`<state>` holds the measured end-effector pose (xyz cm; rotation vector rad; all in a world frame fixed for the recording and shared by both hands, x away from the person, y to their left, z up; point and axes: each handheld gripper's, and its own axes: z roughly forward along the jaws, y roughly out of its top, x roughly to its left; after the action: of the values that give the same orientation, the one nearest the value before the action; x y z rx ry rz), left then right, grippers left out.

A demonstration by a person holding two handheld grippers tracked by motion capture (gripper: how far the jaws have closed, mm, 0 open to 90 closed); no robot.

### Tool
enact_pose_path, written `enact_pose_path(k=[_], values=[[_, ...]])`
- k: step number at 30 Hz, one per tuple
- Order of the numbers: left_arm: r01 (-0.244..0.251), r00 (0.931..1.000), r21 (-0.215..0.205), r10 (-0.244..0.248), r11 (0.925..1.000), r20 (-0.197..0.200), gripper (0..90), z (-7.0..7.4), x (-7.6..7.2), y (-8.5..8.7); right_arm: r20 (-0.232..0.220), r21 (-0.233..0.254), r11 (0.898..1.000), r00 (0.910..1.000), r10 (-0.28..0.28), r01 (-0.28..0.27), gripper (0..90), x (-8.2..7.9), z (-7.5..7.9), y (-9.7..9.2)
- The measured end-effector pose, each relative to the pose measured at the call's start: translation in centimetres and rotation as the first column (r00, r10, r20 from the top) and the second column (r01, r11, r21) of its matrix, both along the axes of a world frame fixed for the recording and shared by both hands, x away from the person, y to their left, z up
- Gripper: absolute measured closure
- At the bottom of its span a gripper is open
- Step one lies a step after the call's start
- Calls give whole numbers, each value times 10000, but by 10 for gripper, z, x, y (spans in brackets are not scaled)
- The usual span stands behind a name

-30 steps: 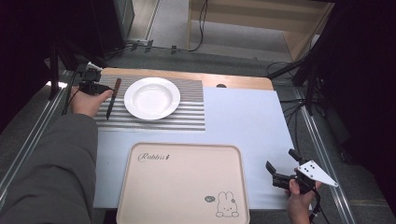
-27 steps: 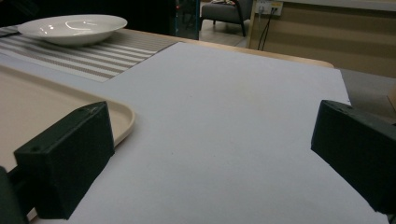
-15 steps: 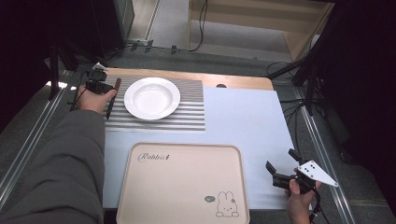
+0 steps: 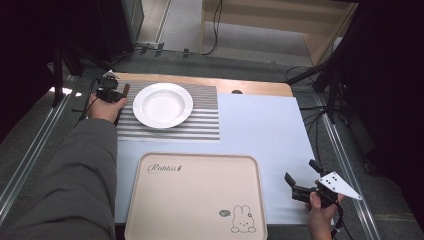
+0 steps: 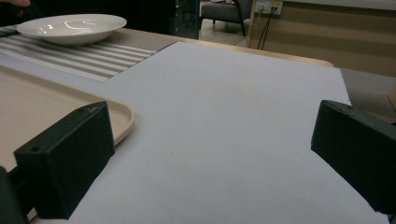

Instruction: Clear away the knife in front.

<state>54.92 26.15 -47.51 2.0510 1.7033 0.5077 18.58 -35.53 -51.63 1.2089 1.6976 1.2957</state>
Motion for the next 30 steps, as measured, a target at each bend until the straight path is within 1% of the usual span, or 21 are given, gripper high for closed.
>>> enact_pose_path(k=[2,9,14,16,18,21,23,28,30], values=[[-57,10000,16,57,10000,35,716,0,0,0,-6,15,10000,10000,-14,14,0,0,0,0],[-337,9994,92,338,9994,-120,761,0,-1,-2,17,-6,10000,10000,-10,10,0,0,0,0],[-289,9995,97,290,9995,-84,768,0,-1,-2,-11,41,10000,10000,-40,40,0,0,0,-1],[-294,9995,40,294,9996,-107,769,0,-1,-2,-11,44,10000,10000,-34,34,0,0,0,0],[-177,9998,99,178,9998,-126,771,0,-1,-1,-11,49,10000,10000,-26,26,0,0,0,-1],[-191,9997,110,192,9998,-123,773,0,-1,-2,-4,74,10000,10000,-18,18,0,0,0,-1],[-147,9999,277,149,9995,-82,774,0,-1,-3,-9,73,10000,10000,-32,32,0,0,0,-1],[-108,9999,317,111,9994,-107,776,2,-2,-1,-5,78,10000,10000,-29,29,0,0,0,-1],[-73,9999,251,76,9997,-121,776,3,-3,-1,-7,81,10000,10000,-29,29,0,0,0,-1]])
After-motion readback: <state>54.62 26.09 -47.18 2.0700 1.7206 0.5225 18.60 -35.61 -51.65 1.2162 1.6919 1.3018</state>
